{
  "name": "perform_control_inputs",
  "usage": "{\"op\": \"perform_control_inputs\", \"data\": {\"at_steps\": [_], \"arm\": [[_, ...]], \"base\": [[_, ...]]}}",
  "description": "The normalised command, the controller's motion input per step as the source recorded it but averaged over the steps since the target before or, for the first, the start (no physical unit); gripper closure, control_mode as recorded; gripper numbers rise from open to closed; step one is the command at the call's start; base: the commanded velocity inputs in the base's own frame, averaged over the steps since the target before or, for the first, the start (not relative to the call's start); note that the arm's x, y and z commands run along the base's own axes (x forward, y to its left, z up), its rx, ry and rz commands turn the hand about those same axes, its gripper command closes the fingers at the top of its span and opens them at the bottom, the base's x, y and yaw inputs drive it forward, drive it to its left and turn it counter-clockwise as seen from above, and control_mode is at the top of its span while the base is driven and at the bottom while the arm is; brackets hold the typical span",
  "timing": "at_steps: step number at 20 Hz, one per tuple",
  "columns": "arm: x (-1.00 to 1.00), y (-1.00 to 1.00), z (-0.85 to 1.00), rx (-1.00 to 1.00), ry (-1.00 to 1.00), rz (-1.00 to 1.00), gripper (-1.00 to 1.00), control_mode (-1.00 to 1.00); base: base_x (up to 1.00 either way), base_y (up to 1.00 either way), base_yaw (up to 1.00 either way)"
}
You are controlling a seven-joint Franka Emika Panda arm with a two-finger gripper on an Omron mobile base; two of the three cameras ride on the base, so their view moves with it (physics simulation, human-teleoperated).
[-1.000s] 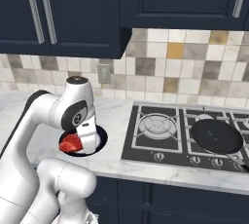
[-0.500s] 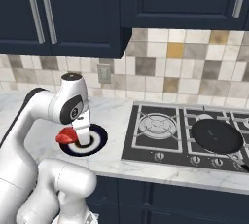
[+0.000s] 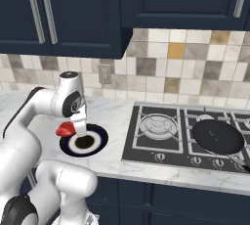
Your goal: Place the steak on the plate and place the potato on the same plate.
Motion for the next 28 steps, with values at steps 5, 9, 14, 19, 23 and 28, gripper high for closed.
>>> {"op": "perform_control_inputs", "data": {"at_steps": [5, 9, 14, 19, 23, 28], "arm": [[0.3, -0.02, -0.36, 0.0, 0.0, 0.0, 1.0, -1.0], [0.29, -0.08, -0.38, 0.0, 0.0, 0.01, 1.0, -1.0], [0.27, -0.11, -0.38, 0.0, 0.0, 0.01, 1.0, -1.0], [0.23, -0.08, -0.32, 0.0, 0.0, 0.01, 1.0, -1.0], [0.27, -0.05, -0.28, 0.0, 0.0, 0.01, 1.0, -1.0], [0.28, -0.01, -0.24, 0.0, 0.0, 0.01, 1.0, -1.0]], "base": [[0.0, 0.0, 0.0], [0.0, 0.0, 0.0], [0.0, 0.0, 0.0], [0.0, 0.0, 0.0], [0.0, 0.0, 0.0], [0.0, 0.0, 0.0]]}}
